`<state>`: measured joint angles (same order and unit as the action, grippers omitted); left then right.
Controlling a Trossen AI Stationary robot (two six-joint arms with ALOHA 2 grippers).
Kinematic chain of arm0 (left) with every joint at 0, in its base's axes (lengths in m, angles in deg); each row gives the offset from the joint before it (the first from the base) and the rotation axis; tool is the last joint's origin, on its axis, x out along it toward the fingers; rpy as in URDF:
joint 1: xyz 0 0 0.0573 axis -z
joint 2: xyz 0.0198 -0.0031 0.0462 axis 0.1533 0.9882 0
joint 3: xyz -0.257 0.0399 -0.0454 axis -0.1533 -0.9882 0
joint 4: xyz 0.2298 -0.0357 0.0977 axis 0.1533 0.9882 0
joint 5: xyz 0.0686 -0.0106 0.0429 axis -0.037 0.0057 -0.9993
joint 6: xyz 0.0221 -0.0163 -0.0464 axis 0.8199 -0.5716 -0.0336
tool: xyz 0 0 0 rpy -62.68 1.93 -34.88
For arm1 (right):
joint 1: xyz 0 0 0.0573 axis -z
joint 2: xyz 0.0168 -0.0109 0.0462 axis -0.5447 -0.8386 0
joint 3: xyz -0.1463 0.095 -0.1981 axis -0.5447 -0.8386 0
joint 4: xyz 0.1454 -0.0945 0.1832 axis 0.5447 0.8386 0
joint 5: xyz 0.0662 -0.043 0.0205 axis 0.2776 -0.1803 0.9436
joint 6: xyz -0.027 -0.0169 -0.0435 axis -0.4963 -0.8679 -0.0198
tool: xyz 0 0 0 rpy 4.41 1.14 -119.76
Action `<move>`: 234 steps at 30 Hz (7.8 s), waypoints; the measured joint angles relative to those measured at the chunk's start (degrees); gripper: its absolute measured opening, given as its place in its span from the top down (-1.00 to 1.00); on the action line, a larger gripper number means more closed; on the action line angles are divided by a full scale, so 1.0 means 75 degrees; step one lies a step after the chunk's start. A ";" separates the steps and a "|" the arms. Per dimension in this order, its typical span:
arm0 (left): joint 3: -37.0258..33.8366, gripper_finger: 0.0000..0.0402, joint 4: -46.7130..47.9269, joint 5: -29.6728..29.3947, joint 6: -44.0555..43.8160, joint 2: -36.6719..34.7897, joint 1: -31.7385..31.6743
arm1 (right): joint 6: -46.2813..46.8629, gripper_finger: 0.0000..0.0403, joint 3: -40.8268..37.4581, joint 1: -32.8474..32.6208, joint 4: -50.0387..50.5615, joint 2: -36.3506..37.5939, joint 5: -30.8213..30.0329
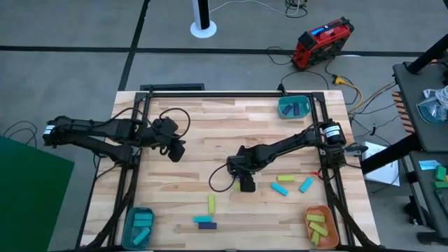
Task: Sort blocks
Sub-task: Put the violet block into the top blue bin, then put the green block into the orange bin
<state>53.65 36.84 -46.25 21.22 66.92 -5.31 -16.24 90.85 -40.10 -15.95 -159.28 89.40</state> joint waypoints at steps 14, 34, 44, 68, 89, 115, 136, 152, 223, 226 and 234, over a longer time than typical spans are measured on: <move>0.0000 0.41 -0.0003 -0.0035 0.0363 0.0000 0.0000 | -0.0037 0.56 -0.0067 0.0140 -0.0175 0.0012 -0.0113; 0.0000 0.41 -0.0062 -0.0032 0.0574 0.0003 -0.0001 | 0.3635 0.56 0.1300 0.3517 0.2915 0.1887 -0.0262; 0.0000 0.41 -0.0082 -0.0032 0.0505 0.0003 -0.0071 | 0.4188 0.56 0.0255 0.5732 0.3137 0.3255 -0.0605; 0.0000 0.41 -0.0132 -0.0026 -0.0076 0.0003 -0.0811 | 0.3924 0.48 -0.2271 0.7845 0.1084 0.3733 -0.0873; 0.0003 0.41 -0.0237 0.0327 -0.0292 0.0003 -0.0834 | 0.3533 0.92 -0.1220 0.6649 0.1076 0.4038 -0.0571; 0.0003 0.41 -0.0313 0.2239 -0.2869 0.0034 -0.0292 | 0.5243 0.94 -0.1060 0.1729 0.1836 0.4698 -0.0755; 0.1328 0.41 -0.1526 0.1790 -0.8403 0.3495 0.3076 | 0.3312 0.94 -0.1075 0.1935 0.2288 0.5502 -0.1014; 0.4022 0.33 0.0942 0.1887 -0.9157 0.6277 0.3110 | 0.2975 0.94 -0.1075 0.1935 0.2318 0.5552 -0.1070; 0.4729 0.64 0.1505 -0.2703 0.1060 0.6213 0.2443 | 0.5733 0.93 -0.1078 0.1535 -0.0090 0.5584 0.0407; 0.4556 0.64 0.1046 -0.2822 0.2102 0.5862 0.2111 | 0.5887 0.92 -0.1078 0.1412 -0.0929 0.5584 0.0051; 0.4535 0.64 -0.0478 -0.2539 0.4393 0.5284 0.1407 | 0.6070 0.56 -0.1077 0.1341 -0.1635 0.5332 -0.0178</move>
<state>87.66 33.25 -65.30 54.17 106.55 5.24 29.29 82.77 -30.04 -28.21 -119.29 88.06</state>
